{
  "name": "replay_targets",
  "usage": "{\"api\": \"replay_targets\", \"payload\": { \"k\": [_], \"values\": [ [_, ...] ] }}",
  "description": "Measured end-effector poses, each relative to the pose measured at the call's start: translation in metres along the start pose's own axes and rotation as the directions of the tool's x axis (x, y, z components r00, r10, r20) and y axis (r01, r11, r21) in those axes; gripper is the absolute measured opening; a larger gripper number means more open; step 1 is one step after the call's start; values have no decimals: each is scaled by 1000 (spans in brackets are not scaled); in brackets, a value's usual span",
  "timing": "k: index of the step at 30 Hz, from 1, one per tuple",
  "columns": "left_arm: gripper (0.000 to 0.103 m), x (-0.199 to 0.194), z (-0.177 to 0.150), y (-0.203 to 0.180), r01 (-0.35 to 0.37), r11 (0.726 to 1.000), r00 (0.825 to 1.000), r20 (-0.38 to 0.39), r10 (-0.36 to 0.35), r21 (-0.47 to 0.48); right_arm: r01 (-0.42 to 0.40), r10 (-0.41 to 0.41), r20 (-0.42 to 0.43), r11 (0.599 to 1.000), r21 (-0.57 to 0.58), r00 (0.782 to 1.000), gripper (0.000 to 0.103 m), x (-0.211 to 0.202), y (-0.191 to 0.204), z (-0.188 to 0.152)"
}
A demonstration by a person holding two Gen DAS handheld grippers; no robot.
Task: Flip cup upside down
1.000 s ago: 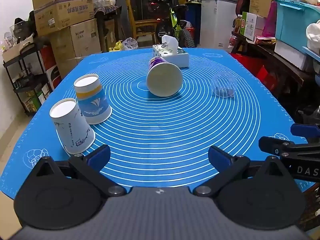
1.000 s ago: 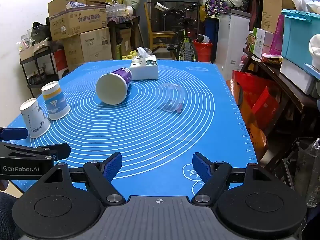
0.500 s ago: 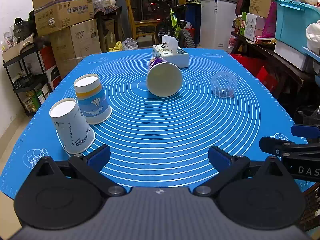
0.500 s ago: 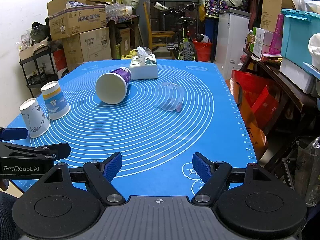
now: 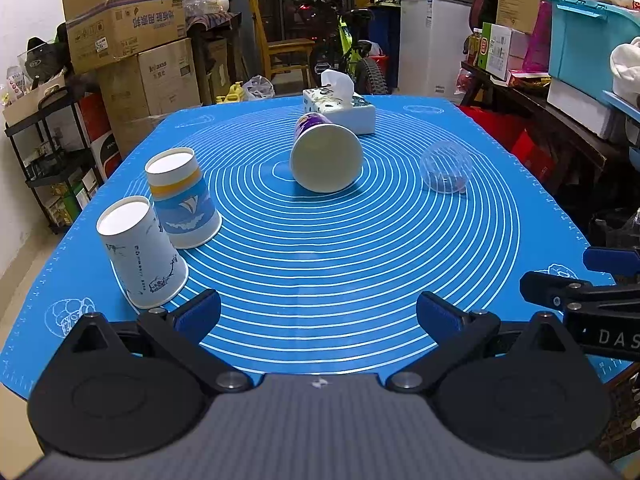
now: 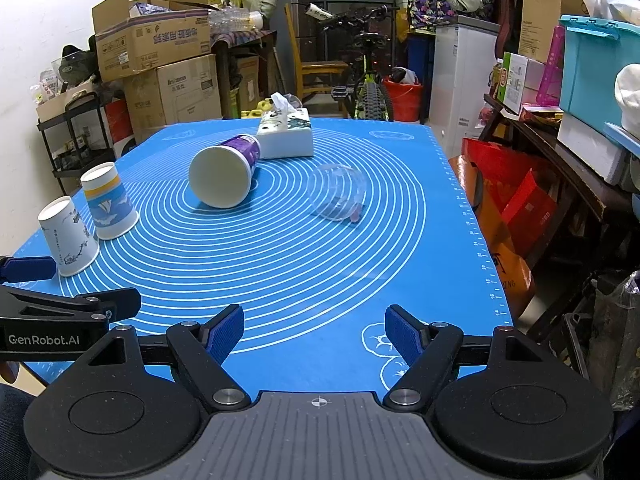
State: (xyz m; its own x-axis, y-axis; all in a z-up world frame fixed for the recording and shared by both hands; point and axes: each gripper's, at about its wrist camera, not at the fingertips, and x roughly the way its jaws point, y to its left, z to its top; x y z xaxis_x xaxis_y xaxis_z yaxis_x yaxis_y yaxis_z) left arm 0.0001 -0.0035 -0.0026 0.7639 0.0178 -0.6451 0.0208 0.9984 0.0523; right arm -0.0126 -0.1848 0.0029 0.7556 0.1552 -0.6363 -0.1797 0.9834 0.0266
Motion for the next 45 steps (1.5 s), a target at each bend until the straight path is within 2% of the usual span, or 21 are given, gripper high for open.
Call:
{"api": "replay_targets", "payload": {
  "k": [45],
  "values": [
    [102,2,-1,2,-27,1000,1000,3,27,8,-1,1,-7,1000,0,1000,81,0,0,0]
  ]
}}
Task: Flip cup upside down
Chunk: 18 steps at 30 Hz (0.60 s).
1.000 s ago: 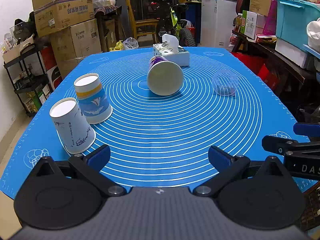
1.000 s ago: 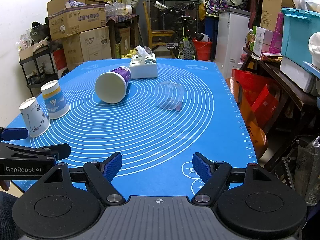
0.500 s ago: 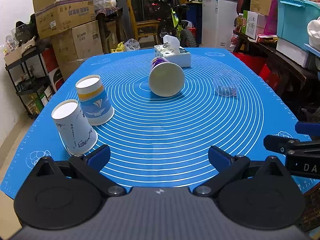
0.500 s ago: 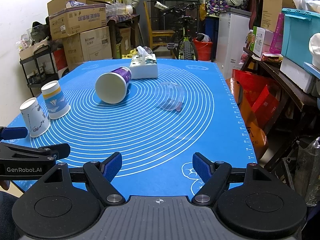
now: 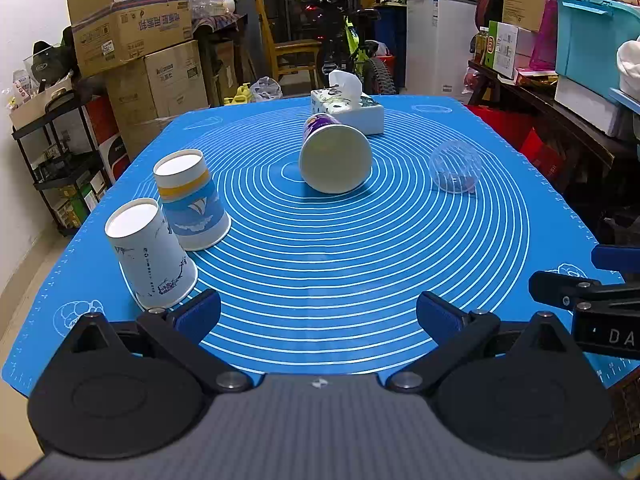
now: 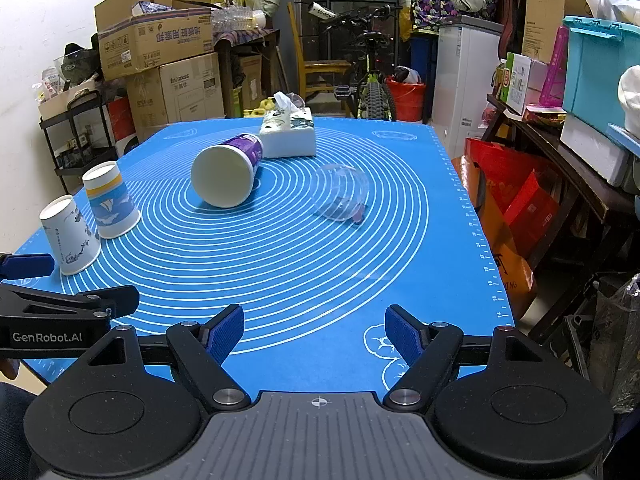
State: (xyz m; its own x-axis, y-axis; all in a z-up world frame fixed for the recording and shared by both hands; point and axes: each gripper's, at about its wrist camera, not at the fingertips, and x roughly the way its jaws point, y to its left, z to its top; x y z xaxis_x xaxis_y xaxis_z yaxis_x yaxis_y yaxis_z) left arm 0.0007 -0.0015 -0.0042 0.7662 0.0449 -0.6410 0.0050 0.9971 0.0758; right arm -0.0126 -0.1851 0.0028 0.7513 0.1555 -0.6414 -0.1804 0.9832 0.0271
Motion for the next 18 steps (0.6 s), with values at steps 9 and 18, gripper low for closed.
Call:
{"api": "replay_targets", "payload": {
  "k": [9,18],
  "values": [
    [102,2,2,3,-18,1000,1000,0,18,-9,-7,7,-1,1000,-3,1000,81,3,2,3],
    [102,14,11,1,-16,999,1000,-2,16,-29,-11,11,27,1000,11,1000,81,12,-7,15]
  ]
}}
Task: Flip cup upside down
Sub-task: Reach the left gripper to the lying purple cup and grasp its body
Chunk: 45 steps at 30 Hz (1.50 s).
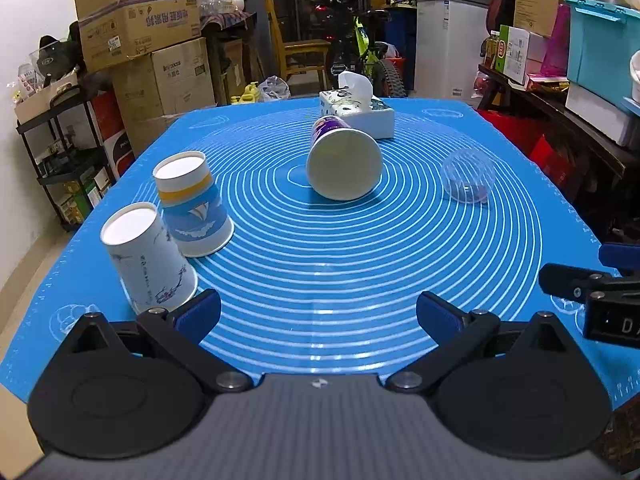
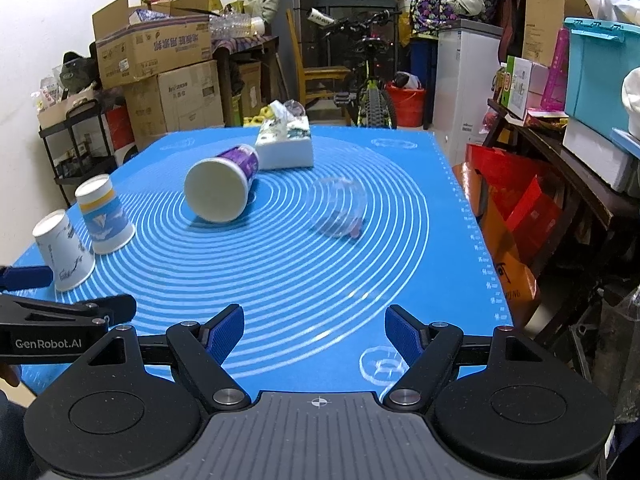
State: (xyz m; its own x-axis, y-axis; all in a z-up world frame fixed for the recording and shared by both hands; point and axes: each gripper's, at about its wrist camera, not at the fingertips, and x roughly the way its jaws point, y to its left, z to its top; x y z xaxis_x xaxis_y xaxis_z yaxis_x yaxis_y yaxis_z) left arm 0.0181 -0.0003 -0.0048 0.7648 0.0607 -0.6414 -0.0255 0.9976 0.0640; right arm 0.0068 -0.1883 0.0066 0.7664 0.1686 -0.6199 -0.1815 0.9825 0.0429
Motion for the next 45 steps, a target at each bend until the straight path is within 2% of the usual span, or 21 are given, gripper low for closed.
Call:
{"api": "replay_targets", "payload": {
  "k": [5,10,15,20,22,26,32,33,34,35,40,45],
  "values": [
    [103,16,21,-1,11,1000,1000,27,-11,-13,9,-9,21,1000,11,1000,81,10,-10,14],
    [103,41,51,-11,-3,1000,999,42,3,14,20,-21,33,999,28,999,81,26,-20,27],
    [103,74,76,-19,-11,1000,1000,27,11,4,23,-25,29,998,53,999,81,47,-30,38],
    [103,104,105,-24,-50,998,998,23,51,-43,21,-23,29,998,61,999,81,60,-36,42],
    [103,120,117,-28,-71,997,997,6,72,-27,20,-22,28,998,61,999,81,65,-38,43],
    [103,157,138,-33,-95,995,992,-88,94,-4,21,-22,21,998,66,1000,81,73,-40,43],
    [100,192,145,-32,-104,994,975,-196,109,33,23,-24,12,997,75,1000,81,77,-47,40],
    [85,195,144,-30,-95,995,972,-215,99,27,24,-25,11,997,78,1000,81,78,-49,40],
    [75,198,143,-29,-84,996,966,-242,86,18,24,-25,11,996,81,1000,81,78,-50,40],
    [75,200,142,-28,-87,996,961,-263,88,15,25,-26,11,996,84,1000,81,78,-51,40],
    [72,187,138,-20,-66,998,965,-257,59,-17,25,-27,15,996,86,1000,81,76,-51,40],
    [72,152,134,-16,-18,999,974,-226,11,-28,24,-26,27,996,87,999,81,68,-49,42]
  ]
}}
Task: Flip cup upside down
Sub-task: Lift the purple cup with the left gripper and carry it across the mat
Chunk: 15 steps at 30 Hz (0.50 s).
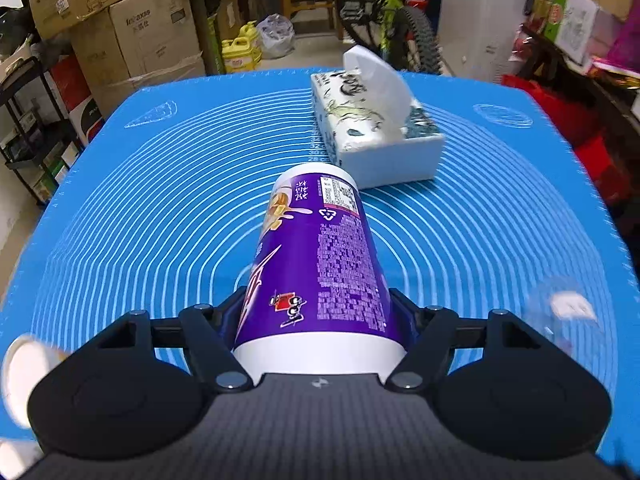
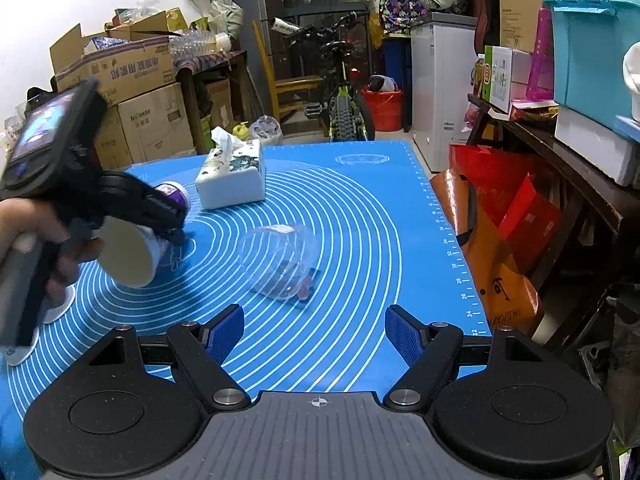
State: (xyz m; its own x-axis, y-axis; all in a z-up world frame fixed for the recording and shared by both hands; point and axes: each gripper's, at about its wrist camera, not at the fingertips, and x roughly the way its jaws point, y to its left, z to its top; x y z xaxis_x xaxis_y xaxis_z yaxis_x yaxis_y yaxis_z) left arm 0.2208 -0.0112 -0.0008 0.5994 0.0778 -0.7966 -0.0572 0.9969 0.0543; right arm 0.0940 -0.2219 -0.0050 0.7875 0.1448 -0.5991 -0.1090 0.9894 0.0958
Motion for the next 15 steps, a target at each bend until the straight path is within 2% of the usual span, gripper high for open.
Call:
{"api": "replay_targets", "payload": {
  "k": [9,13,15],
  "values": [
    [72,-71,-53,-11,87,994,995,47,-90,63,2,-2,4,1000,13,1000,81,-26,0,-8],
    [72,-81,-77,-22,114,991,992,38,-117,68,12,-11,-4,1000,23,1000,81,-38,-2,-15],
    [72,-80,-87,-28,143,987,990,7,-144,77,18,-18,-7,1000,24,1000,81,-44,-4,-18]
  ]
}}
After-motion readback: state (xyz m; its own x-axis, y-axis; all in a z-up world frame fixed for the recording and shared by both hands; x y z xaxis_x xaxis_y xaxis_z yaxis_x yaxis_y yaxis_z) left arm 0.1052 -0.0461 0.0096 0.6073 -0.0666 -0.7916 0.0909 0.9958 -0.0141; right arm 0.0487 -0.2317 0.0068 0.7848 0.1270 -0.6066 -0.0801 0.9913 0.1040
